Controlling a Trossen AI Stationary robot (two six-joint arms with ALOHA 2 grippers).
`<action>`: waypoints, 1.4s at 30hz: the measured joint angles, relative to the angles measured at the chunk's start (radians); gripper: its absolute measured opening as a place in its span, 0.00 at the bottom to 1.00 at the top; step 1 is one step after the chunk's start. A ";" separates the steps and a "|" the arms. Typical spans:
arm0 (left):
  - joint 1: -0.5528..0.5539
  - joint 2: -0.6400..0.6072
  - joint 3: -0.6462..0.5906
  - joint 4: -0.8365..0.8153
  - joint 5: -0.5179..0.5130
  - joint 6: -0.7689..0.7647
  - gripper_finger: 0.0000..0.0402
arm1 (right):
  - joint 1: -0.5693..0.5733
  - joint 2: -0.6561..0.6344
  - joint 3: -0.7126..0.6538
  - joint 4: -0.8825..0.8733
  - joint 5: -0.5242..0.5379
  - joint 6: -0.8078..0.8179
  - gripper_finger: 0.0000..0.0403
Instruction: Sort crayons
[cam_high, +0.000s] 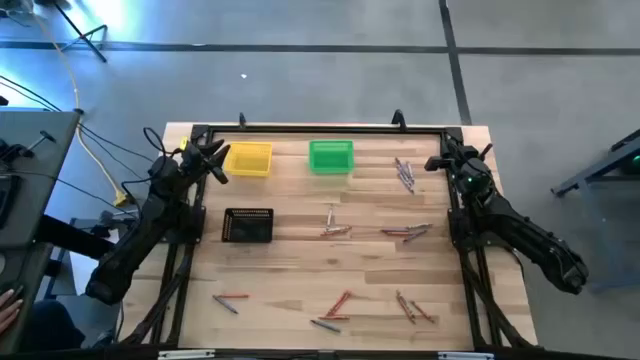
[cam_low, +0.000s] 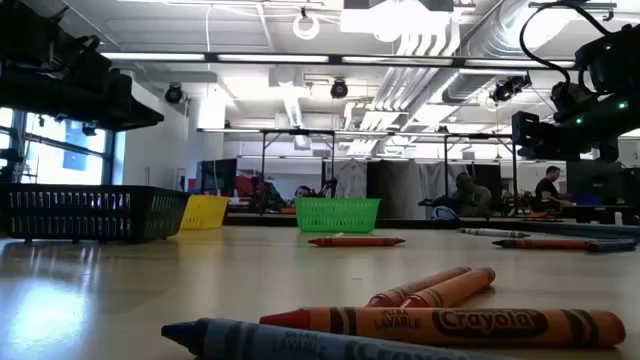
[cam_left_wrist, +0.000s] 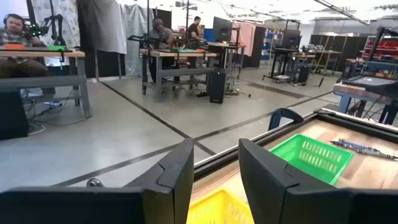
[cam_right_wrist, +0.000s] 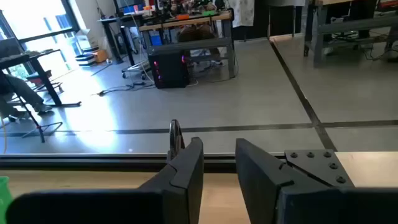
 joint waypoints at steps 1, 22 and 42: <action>0.000 0.000 0.000 0.000 0.000 0.000 0.29 | 0.000 0.000 0.000 0.000 0.000 0.000 0.22; 0.000 0.000 0.000 0.000 0.000 0.000 0.29 | 0.000 0.000 0.000 0.000 0.000 0.000 0.22; 0.000 0.000 0.000 0.000 0.000 0.000 0.29 | 0.003 0.012 0.108 -0.112 -0.177 0.027 0.22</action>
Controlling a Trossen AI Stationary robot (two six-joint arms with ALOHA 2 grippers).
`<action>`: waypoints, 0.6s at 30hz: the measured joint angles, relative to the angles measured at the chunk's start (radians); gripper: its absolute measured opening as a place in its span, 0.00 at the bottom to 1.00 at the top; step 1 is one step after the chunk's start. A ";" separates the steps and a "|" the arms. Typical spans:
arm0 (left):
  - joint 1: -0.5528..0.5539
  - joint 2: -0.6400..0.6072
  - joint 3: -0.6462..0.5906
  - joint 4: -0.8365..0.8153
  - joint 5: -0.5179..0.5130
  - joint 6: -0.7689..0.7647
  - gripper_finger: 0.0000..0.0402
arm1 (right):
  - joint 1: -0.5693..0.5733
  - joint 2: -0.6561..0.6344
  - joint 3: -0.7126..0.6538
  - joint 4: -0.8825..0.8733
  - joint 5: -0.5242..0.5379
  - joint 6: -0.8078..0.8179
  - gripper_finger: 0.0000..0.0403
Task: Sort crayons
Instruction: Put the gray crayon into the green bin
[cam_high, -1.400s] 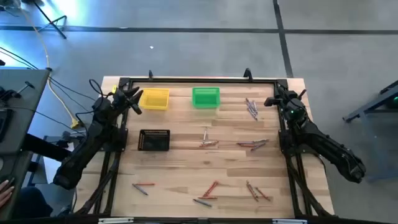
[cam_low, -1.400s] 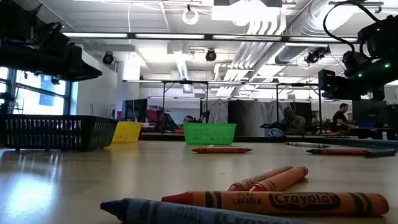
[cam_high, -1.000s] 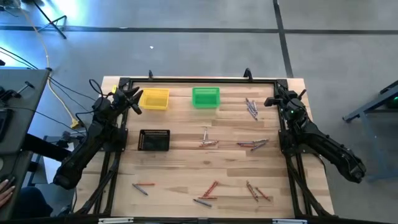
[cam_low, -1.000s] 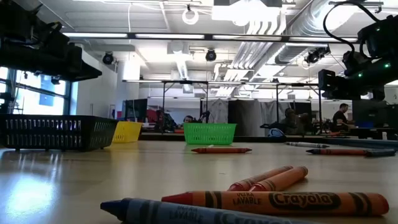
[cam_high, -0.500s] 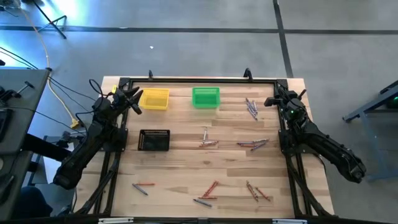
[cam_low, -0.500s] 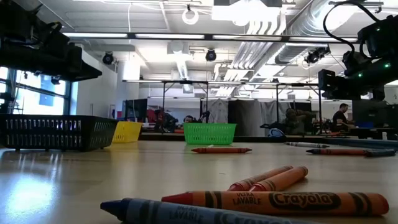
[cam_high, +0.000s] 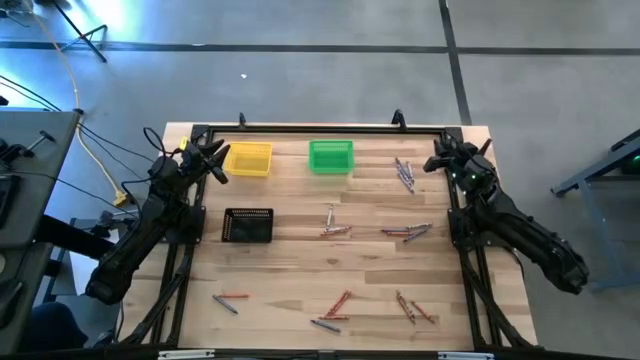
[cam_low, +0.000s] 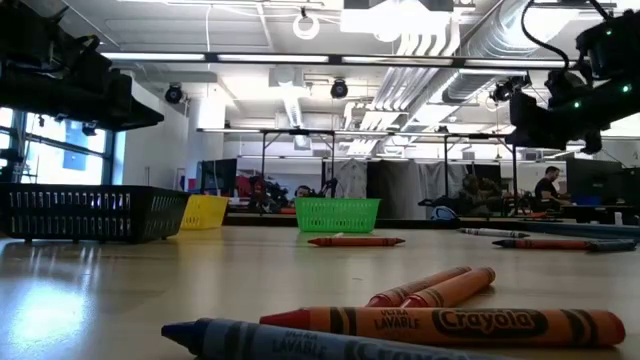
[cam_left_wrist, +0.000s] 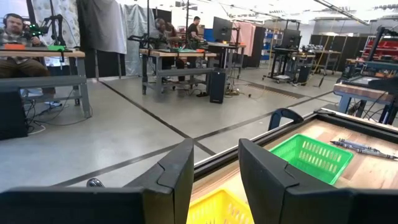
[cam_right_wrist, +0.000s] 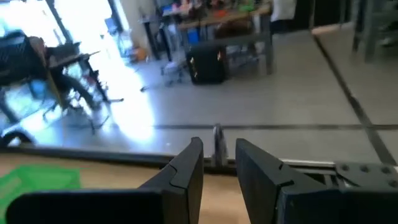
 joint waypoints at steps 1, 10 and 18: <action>0.000 0.000 0.000 0.000 0.000 0.000 0.29 | 0.002 0.010 0.033 -0.066 -0.004 -0.002 0.22; 0.000 0.000 0.000 0.000 0.000 0.000 0.29 | 0.009 0.166 0.361 -0.478 0.001 0.019 0.22; 0.000 0.000 0.000 0.000 0.000 0.000 0.29 | 0.013 0.315 0.562 -0.675 -0.142 0.052 0.22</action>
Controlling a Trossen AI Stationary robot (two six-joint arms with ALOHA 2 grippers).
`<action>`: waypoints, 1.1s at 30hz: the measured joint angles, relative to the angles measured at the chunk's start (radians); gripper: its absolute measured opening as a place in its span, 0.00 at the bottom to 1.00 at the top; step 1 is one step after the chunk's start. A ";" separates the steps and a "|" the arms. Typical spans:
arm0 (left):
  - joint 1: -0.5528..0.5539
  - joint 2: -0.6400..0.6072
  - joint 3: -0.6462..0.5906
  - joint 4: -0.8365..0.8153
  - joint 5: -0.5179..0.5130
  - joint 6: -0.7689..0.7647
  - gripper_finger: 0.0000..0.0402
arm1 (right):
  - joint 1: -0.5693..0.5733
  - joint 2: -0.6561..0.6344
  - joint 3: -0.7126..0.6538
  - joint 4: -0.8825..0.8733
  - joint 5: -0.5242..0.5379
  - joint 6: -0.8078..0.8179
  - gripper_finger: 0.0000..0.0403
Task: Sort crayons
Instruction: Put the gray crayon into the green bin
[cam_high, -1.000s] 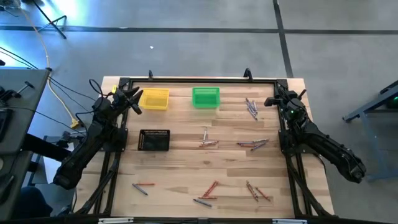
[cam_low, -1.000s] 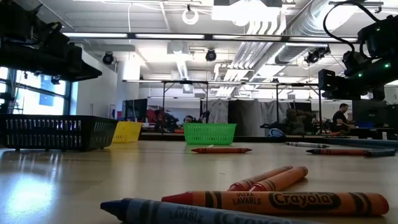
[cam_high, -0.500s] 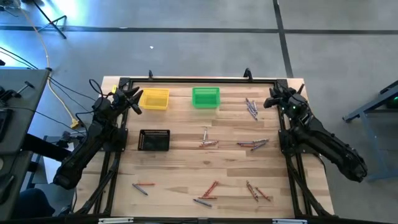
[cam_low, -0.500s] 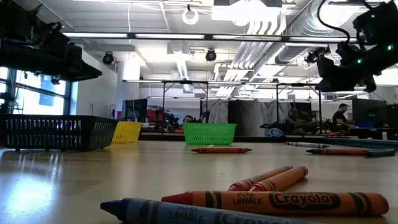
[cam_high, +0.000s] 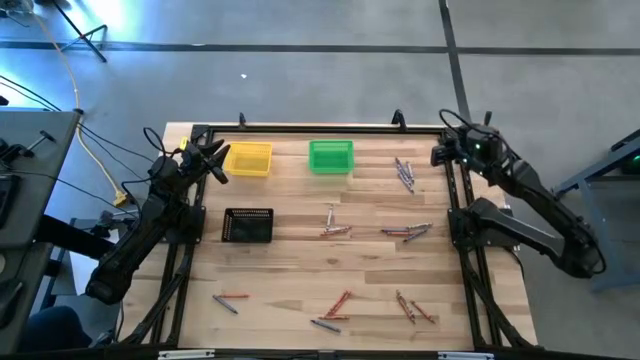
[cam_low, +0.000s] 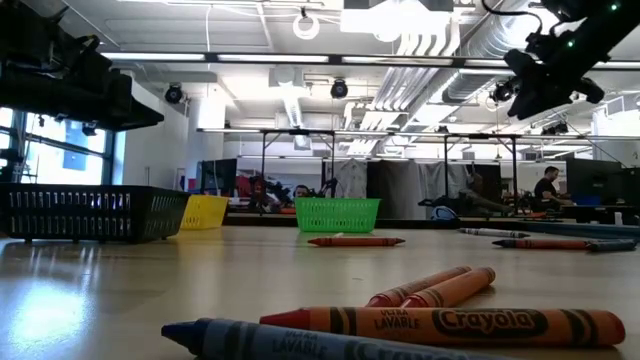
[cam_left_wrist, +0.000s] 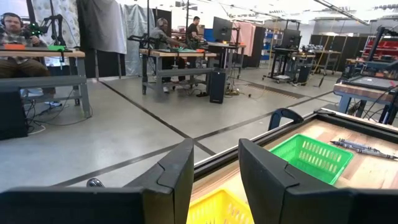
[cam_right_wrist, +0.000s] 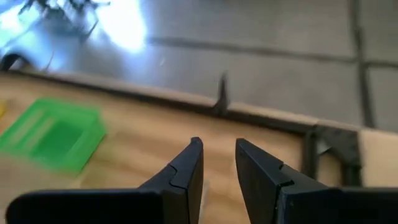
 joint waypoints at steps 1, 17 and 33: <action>0.000 0.000 0.000 0.000 0.000 0.000 0.29 | 0.005 0.018 0.011 -0.022 -0.045 0.001 0.22; 0.000 0.000 0.000 0.000 0.000 0.000 0.29 | 0.195 0.344 0.027 -0.187 -0.028 0.133 0.22; 0.000 0.000 0.000 0.000 0.000 0.000 0.29 | 0.195 0.637 0.027 0.060 0.069 0.133 0.22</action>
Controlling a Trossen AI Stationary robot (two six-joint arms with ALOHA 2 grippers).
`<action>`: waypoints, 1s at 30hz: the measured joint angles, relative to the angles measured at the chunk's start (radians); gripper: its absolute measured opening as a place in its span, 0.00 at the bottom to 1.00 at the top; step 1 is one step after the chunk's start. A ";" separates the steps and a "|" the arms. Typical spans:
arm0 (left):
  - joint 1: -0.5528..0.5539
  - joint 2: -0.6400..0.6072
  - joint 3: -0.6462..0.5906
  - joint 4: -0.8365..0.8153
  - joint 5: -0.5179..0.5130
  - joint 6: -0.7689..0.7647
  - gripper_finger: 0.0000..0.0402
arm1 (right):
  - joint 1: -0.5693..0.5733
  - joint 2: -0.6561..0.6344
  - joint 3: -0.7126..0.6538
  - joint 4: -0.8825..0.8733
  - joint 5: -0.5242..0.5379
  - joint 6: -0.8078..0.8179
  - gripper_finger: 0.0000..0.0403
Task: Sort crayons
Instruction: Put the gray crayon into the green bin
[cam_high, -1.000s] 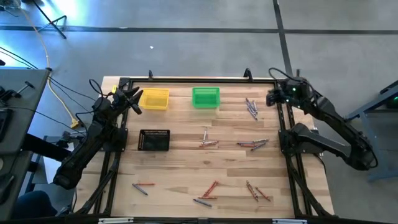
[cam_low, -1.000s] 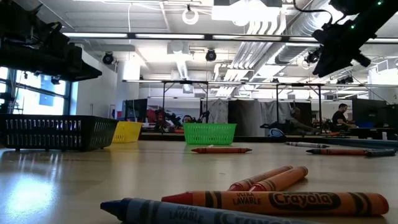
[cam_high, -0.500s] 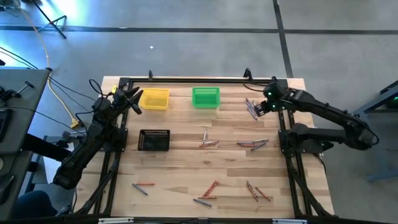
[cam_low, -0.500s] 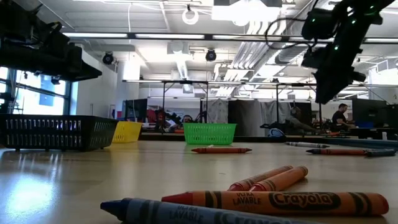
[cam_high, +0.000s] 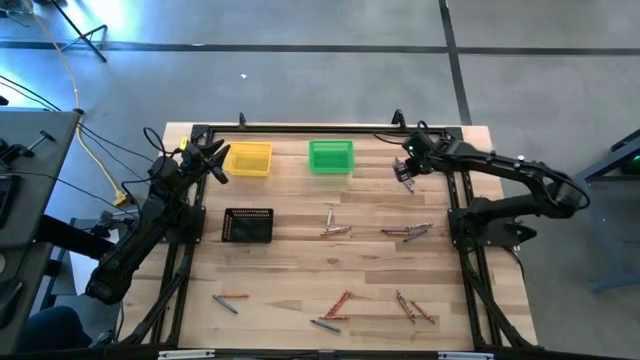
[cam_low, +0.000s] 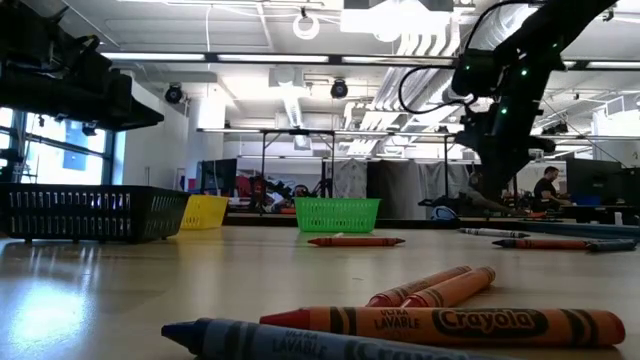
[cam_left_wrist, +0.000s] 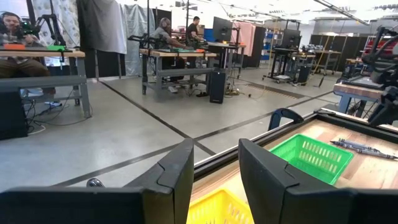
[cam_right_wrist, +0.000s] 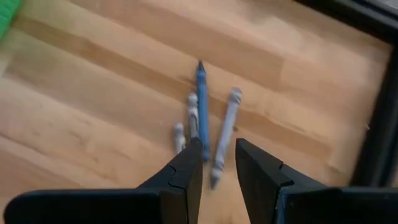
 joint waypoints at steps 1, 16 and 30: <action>0.000 0.000 0.000 0.000 0.000 0.000 0.29 | 0.000 0.011 0.000 0.014 0.000 -0.001 0.22; 0.000 0.000 0.000 0.000 0.000 0.000 0.29 | -0.008 0.218 0.000 0.097 0.103 0.050 0.22; 0.000 0.000 0.000 0.000 0.000 0.000 0.29 | -0.039 0.301 0.000 0.144 0.103 0.094 0.22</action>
